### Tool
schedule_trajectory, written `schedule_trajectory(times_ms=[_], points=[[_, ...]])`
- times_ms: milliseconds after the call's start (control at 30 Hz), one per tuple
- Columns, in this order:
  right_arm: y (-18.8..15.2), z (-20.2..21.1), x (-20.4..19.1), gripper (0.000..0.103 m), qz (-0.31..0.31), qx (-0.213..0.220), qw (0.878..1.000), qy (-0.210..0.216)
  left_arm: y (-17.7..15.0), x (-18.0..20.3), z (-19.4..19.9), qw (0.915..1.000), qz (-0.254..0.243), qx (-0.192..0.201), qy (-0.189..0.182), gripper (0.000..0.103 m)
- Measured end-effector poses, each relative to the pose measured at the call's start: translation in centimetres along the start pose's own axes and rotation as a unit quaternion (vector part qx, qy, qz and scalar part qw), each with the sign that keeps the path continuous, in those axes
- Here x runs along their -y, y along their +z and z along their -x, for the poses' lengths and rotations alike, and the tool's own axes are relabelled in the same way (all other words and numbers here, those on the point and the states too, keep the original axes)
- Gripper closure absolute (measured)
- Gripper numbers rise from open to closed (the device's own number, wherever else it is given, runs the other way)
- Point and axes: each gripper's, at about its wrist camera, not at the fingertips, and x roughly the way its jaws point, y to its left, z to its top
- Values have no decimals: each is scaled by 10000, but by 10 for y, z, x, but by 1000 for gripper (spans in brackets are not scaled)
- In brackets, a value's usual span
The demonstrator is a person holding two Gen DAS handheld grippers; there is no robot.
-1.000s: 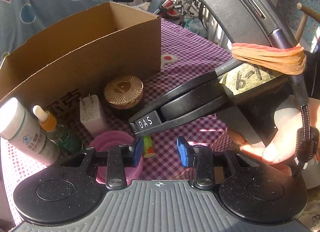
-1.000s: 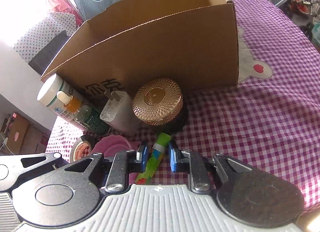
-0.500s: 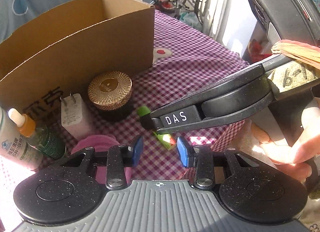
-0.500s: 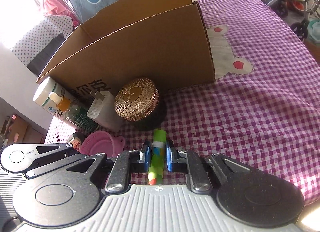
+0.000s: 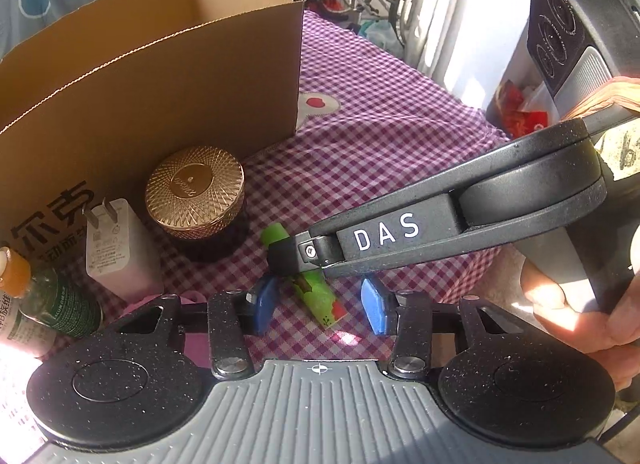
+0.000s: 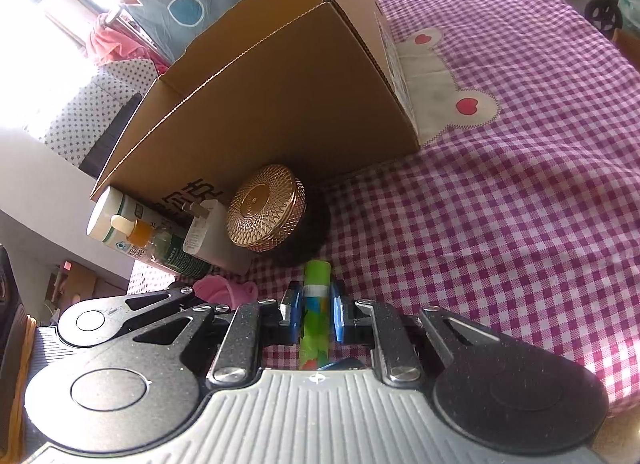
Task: Organize rigid objects
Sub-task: 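Carry the green lip balm with the right tool into the box and release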
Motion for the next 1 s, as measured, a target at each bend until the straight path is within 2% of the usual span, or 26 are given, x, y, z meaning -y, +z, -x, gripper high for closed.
schedule_trajectory(times_ms=[133,267,400,533,700,833,933,1000], points=[[-2,2,8,86,-210,21,9996,198,2,-2,1,9998,150,-10,-106,57],[-4,13,9,86,-267,156,9991,301,3,6,9,9999,21,118,-27,57],[-6,36,0,86,-175,391,9986,318,6,11,28,9993,-87,374,-2,57],[0,64,-24,86,73,727,9966,392,11,11,62,9965,-193,807,109,57],[29,90,-76,86,740,1143,9885,659,26,3,112,9868,-326,1451,641,57],[67,84,-116,86,1250,1226,9803,912,42,-24,140,9789,-109,1785,991,57],[99,62,-137,86,1402,983,9789,1116,55,-50,148,9776,194,1751,1150,57],[120,38,-144,86,1348,675,9810,1218,64,-74,145,9794,469,1587,1160,57]])
